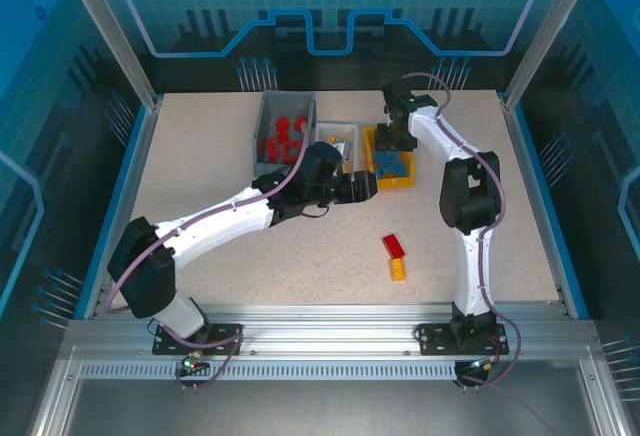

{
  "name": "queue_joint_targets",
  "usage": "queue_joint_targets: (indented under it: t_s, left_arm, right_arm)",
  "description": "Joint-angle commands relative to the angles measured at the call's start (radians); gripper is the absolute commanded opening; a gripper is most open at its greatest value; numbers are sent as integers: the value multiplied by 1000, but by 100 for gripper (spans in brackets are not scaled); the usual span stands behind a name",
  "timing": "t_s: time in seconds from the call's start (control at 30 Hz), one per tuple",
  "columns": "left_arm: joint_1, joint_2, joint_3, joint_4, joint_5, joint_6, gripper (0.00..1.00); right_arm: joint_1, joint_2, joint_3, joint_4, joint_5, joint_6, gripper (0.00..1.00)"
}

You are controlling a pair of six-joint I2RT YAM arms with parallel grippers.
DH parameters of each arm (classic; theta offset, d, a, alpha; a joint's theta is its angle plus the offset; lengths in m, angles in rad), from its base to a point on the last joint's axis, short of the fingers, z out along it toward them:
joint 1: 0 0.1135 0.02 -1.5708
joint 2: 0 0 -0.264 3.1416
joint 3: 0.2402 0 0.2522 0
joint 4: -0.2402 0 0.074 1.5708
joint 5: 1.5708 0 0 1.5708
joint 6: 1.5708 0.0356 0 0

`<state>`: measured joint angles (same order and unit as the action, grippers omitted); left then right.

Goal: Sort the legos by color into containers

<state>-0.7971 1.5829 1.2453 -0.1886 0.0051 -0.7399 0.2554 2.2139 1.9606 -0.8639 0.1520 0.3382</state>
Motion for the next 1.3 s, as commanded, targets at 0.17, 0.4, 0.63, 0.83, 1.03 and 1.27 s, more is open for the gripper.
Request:
queue_joint_targets:
  t_s: [0.17, 0.4, 0.63, 0.83, 1.03, 1.27]
  left_arm:
    - [-57, 25, 0, -73, -35, -178, 74]
    - [-133, 162, 73, -120, -15, -349, 72]
    - [-187, 323, 197, -225, -8, -516, 74]
    - [-212, 469, 398, -439, -14, -617, 76]
    - [-216, 564, 495, -521, 1, -689, 76]
    - [-215, 640, 546, -504, 22, -723, 75]
  right_arm:
    - [60, -345, -132, 25, 23, -6, 52]
    - [96, -778, -546, 104, 88, 59, 52]
    - [116, -1234, -918, 33, 117, 168, 55]
    - [139, -1421, -1029, -82, 72, 252, 56]
    - [172, -1493, -1030, -145, 85, 286, 56]
    - [183, -1561, -1013, -186, 118, 306, 56]
